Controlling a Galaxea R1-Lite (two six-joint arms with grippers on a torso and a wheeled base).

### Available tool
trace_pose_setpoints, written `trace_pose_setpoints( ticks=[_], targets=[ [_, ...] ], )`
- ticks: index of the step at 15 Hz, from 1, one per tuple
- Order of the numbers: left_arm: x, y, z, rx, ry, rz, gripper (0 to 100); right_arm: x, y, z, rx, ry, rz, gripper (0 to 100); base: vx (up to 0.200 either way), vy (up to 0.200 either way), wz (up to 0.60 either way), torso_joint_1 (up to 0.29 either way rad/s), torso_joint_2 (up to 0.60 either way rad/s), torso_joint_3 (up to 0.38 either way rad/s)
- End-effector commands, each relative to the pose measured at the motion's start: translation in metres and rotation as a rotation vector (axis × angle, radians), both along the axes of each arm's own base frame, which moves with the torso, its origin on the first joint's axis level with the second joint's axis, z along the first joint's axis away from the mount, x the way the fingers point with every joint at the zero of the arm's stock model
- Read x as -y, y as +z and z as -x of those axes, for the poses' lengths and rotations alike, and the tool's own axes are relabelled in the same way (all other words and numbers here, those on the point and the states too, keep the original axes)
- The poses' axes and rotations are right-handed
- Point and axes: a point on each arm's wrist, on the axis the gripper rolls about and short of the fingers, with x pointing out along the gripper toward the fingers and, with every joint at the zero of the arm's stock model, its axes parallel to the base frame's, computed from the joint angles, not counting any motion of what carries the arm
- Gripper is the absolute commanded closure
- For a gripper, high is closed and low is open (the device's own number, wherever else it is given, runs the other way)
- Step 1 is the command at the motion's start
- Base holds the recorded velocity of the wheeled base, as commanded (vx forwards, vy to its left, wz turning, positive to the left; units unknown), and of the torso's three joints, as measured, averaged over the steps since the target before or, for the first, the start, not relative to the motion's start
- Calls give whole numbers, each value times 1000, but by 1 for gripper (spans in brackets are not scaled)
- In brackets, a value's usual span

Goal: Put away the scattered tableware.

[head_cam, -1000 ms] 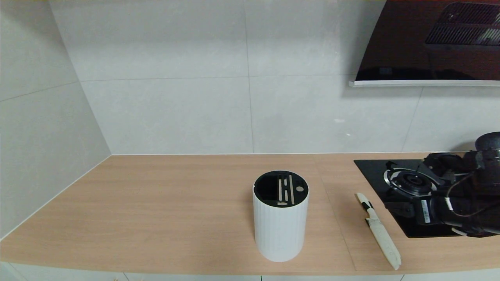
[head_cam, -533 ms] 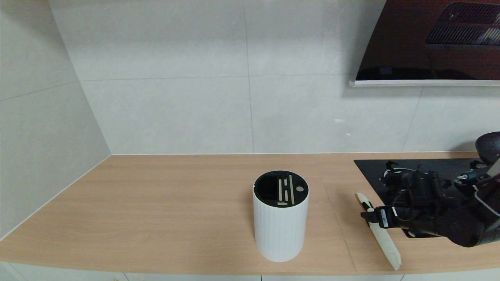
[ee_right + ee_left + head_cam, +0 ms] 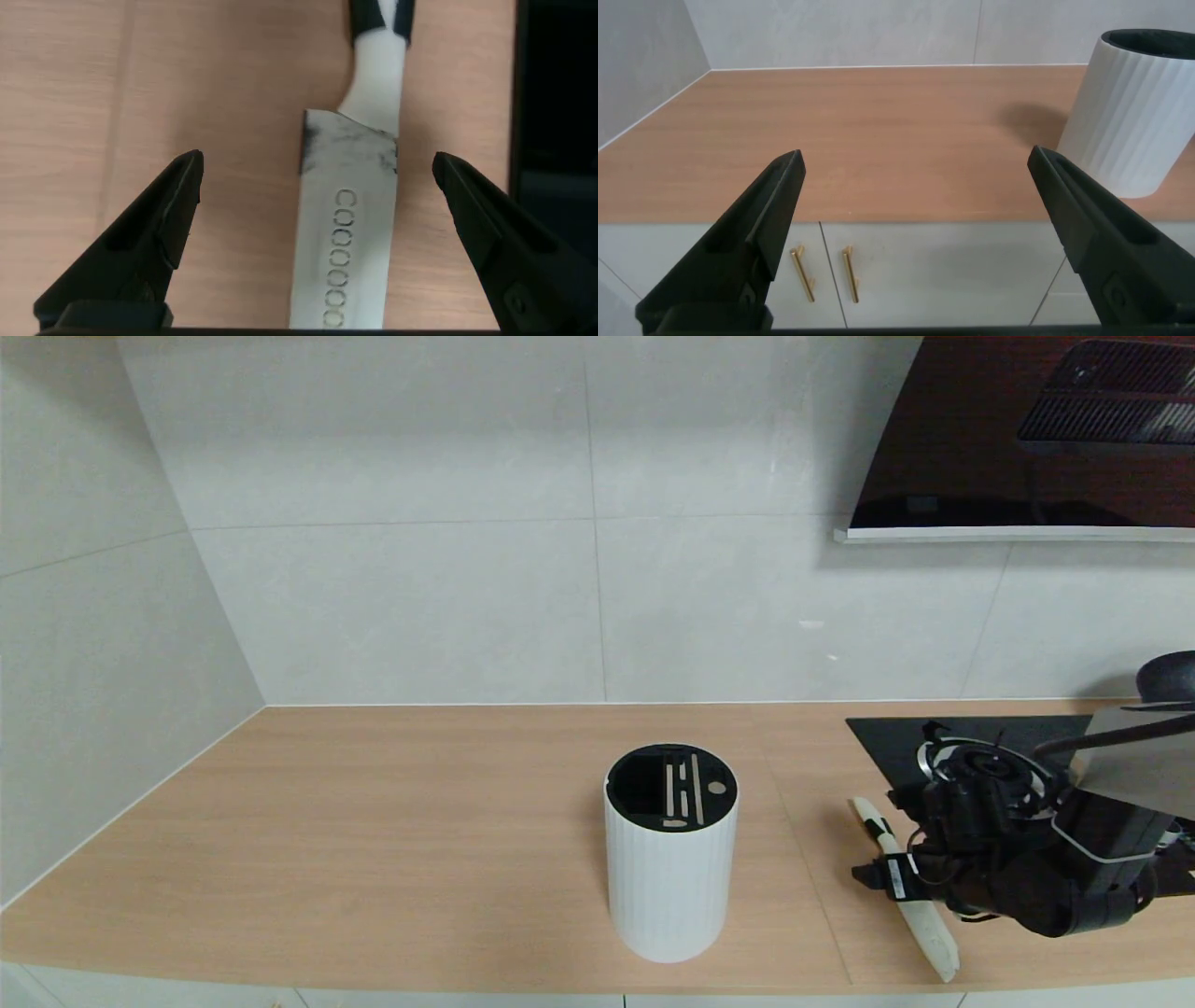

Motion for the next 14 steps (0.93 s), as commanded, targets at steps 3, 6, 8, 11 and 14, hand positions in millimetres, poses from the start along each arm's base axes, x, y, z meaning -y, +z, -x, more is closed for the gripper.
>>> trace_pose_setpoints(
  ticks=[3,6,8,11,14],
  targets=[
    [0,0,0,-1,0,0,0,2,-10,-5,-12,-26,15,0,0,0,0,0,0,0],
    [0,0,0,-1,-1,0,0,2,-10,-7,-6,-37,6,0,0,0,0,0,0,0],
    [0,0,0,-1,0,0,0,2,-12,-8,-9,-39,5,100,0,0,0,0,0,0],
    [0,0,0,-1,-1,0,0,2,-15,-8,-17,-38,8,100,0,0,0,0,0,0],
    [0,0,0,-1,-1,0,0,2,-17,-8,-20,-45,15,100,0,0,0,0,0,0]
  ],
)
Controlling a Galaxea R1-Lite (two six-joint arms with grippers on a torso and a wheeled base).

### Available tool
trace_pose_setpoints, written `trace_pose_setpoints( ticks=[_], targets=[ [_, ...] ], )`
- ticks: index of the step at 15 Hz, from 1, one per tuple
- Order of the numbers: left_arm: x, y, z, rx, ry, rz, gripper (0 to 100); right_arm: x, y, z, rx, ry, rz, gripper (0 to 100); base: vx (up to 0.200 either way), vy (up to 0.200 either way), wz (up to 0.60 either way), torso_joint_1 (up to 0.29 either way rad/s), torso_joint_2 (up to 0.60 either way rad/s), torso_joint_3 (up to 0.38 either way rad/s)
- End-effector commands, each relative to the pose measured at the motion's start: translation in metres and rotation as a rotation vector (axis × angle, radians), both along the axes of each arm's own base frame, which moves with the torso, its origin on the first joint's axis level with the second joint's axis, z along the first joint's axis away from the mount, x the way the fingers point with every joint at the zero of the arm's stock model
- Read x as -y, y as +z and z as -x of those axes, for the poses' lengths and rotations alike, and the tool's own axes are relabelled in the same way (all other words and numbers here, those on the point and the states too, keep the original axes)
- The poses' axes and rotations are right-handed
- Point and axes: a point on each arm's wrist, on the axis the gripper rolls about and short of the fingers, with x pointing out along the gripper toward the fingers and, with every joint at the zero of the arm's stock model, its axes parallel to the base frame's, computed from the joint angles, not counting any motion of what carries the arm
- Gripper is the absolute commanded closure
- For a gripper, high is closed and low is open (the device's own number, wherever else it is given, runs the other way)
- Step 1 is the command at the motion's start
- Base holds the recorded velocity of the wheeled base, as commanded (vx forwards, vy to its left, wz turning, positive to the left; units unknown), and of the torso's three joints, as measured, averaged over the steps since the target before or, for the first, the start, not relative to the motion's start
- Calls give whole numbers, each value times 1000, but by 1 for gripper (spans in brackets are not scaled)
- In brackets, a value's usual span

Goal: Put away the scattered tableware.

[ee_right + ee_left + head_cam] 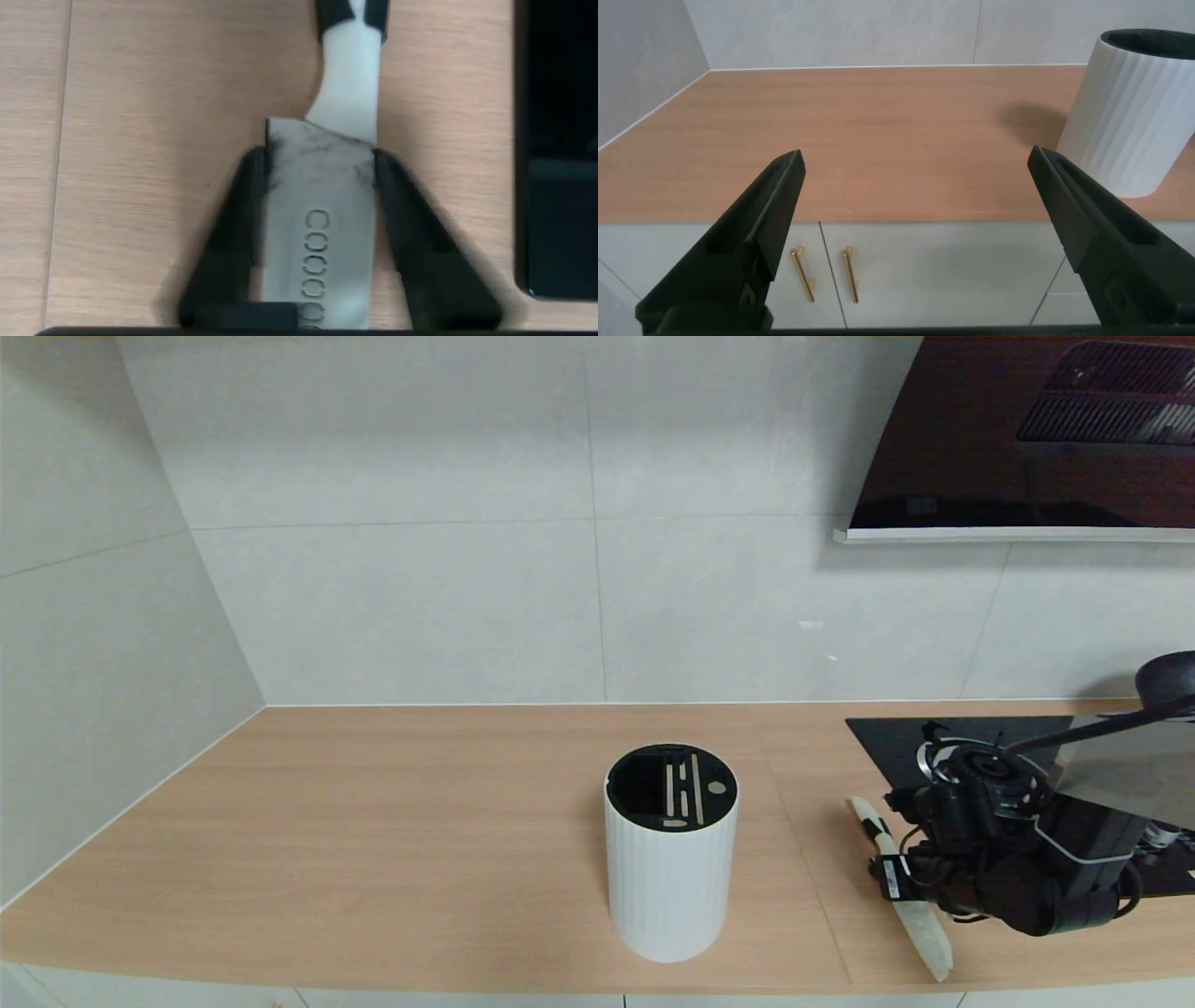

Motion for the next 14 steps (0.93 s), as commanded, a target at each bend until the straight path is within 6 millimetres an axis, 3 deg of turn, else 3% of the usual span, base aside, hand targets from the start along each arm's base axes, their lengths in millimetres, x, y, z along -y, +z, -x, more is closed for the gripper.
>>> trace_pose_setpoints(
  ticks=[1,5,7,9,12,14],
  targets=[
    [0,0,0,-1,1,0,0,0,0,0,-4,-1,2,100,0,0,0,0,0,0],
    [0,0,0,-1,0,0,0,-1,22,4,43,2,-3,100,0,0,0,0,0,0],
    [0,0,0,-1,0,0,0,-8,61,19,127,25,-17,100,0,0,0,0,0,0],
    [0,0,0,-1,1,0,0,-13,87,30,188,38,-37,100,0,0,0,0,0,0],
    [0,0,0,-1,0,0,0,-29,139,63,327,123,-77,100,0,0,0,0,0,0],
    [0,0,0,-1,1,-3,0,-36,158,82,381,175,-104,100,0,0,0,0,0,0]
  ],
)
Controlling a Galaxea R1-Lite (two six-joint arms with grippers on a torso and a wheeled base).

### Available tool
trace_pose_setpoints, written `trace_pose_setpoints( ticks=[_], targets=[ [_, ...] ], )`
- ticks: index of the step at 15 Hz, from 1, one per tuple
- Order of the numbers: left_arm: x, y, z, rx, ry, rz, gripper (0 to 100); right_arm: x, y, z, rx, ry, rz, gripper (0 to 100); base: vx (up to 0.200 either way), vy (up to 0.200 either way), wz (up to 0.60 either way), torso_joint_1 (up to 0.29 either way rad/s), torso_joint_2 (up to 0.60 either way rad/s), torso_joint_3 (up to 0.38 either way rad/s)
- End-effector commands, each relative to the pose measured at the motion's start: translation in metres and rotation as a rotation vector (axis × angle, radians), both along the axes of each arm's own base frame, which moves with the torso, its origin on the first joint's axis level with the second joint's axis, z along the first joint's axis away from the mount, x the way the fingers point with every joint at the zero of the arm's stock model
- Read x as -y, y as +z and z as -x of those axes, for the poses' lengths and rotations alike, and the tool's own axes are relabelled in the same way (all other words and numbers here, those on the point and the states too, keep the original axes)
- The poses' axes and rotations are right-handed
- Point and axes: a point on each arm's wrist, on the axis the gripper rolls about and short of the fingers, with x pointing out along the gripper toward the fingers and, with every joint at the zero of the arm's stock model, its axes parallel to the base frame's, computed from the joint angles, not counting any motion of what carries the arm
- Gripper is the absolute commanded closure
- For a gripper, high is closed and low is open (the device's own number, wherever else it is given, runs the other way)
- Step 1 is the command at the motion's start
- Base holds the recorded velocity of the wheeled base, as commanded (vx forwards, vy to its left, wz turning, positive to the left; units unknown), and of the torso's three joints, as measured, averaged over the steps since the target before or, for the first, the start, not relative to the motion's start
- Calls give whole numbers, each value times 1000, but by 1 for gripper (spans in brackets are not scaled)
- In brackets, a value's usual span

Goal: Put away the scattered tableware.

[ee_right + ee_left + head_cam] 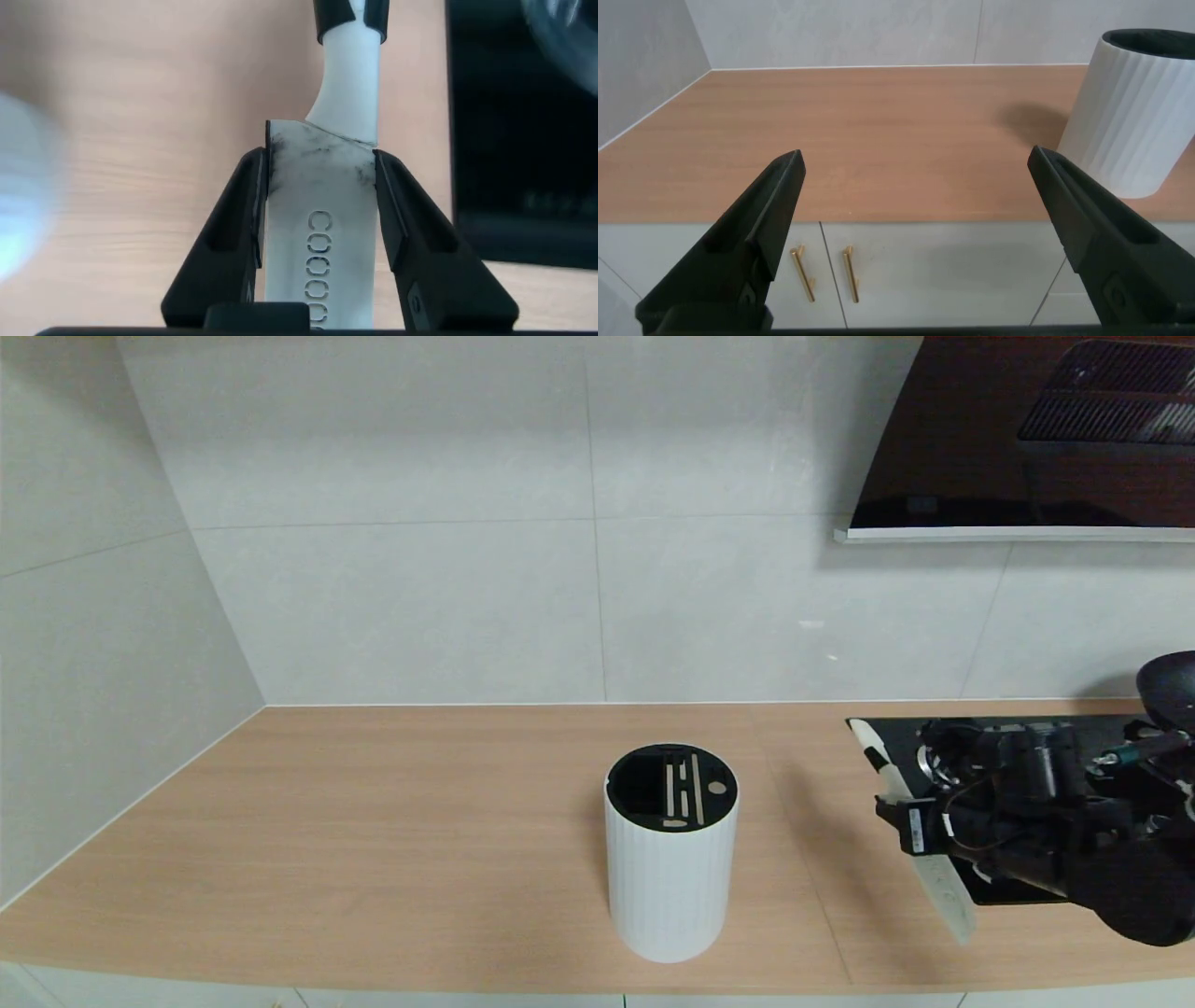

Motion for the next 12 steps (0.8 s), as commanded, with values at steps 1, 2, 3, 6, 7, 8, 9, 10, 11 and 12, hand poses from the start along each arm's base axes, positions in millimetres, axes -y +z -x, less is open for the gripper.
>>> trace_pose_setpoints(
  ticks=[1,2,3,6,7,8,9,10,11,12],
  targets=[
    [0,0,0,-1,-1,0,0,-11,43,33,130,78,-39,100,0,0,0,0,0,0],
    [0,0,0,1,0,-6,0,-16,51,43,158,107,-47,100,0,0,0,0,0,0],
    [0,0,0,1,-1,-9,0,-19,56,49,179,127,-51,100,0,0,0,0,0,0],
    [2,13,4,46,-78,-12,0,-26,80,55,269,157,-76,100,0,0,0,0,0,0],
    [4,33,10,84,-188,-16,0,-27,89,52,303,161,-87,100,0,0,0,0,0,0],
    [5,50,13,81,-272,-16,0,-29,97,48,329,162,-94,100,0,0,0,0,0,0],
    [8,93,10,44,-381,-12,0,-37,109,41,362,182,-107,100,0,0,0,0,0,0],
    [9,129,-6,-1,-448,-2,0,-47,119,37,377,207,-117,100,0,0,0,0,0,0],
    [11,153,-35,-84,-513,19,0,-59,127,36,391,245,-129,100,0,0,0,0,0,0],
    [12,161,-64,-171,-550,36,0,-71,132,34,400,273,-138,100,0,0,0,0,0,0]
  ],
)
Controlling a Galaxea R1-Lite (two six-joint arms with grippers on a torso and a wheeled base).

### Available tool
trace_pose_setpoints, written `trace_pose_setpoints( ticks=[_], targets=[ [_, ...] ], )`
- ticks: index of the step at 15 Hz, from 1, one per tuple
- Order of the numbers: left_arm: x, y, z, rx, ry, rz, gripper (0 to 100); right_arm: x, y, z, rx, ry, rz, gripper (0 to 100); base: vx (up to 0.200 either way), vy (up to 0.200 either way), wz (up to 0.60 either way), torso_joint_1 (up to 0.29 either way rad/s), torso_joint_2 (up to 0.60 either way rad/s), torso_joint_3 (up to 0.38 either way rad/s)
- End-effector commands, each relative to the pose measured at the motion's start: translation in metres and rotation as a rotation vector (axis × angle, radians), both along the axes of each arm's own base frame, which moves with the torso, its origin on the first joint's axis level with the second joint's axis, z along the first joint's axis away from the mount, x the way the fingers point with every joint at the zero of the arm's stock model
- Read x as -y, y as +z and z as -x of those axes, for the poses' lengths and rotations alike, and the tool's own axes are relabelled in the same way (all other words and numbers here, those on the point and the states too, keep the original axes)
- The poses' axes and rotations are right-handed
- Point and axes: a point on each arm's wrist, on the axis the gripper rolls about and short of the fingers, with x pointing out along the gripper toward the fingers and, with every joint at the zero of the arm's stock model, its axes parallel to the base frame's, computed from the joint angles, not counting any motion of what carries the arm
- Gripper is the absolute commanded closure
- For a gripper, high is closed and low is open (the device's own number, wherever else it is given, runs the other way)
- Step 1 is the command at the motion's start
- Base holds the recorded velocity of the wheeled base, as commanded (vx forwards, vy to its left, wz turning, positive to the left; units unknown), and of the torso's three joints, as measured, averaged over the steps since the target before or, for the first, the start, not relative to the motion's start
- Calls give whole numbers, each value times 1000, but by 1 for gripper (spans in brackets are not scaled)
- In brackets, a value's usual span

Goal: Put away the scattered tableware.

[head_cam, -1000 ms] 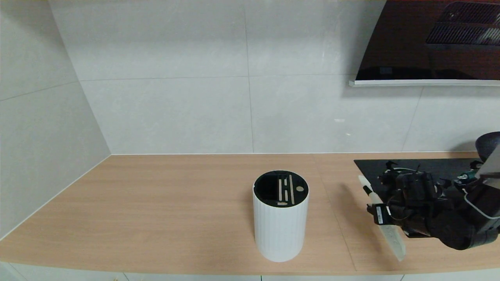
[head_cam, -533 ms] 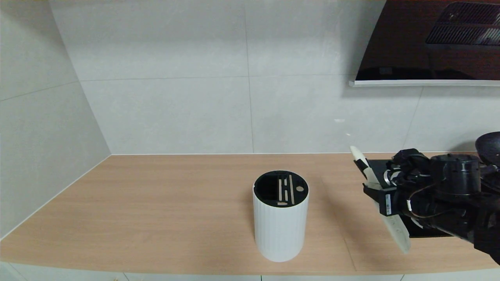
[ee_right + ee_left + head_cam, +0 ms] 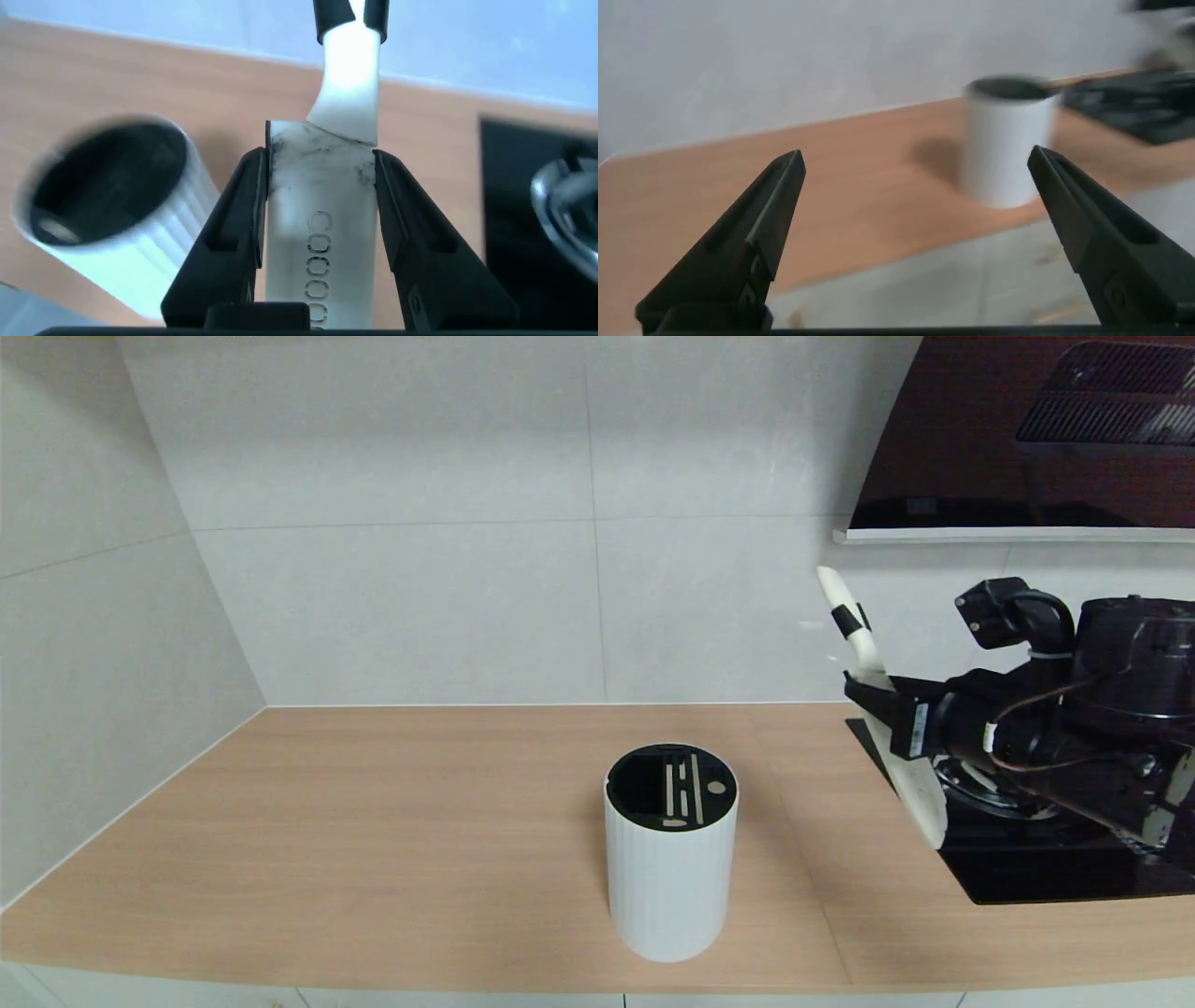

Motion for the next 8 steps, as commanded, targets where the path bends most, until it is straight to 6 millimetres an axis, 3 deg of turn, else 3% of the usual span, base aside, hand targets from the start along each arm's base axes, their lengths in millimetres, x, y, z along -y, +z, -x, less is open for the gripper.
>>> trace_pose_setpoints(
  ticks=[1,2,3,5,6,8],
  targets=[
    [6,73,-106,-303,-207,13,0,-30,12,-3,31,68,-13,100,0,0,0,0,0,0],
    [11,75,-138,-372,-262,20,0,-37,12,1,31,79,-13,100,0,0,0,0,0,0],
    [16,74,-155,-402,-295,20,0,-41,12,4,30,83,-13,100,0,0,0,0,0,0],
    [51,66,-211,-435,-438,69,0,-54,11,12,28,115,-11,100,0,0,0,0,0,0],
    [55,66,-214,-436,-451,81,0,-55,11,12,27,117,-12,100,0,0,0,0,0,0],
    [93,65,-238,-472,-524,306,0,-68,11,22,23,122,-24,100,0,0,0,0,0,0]
  ],
)
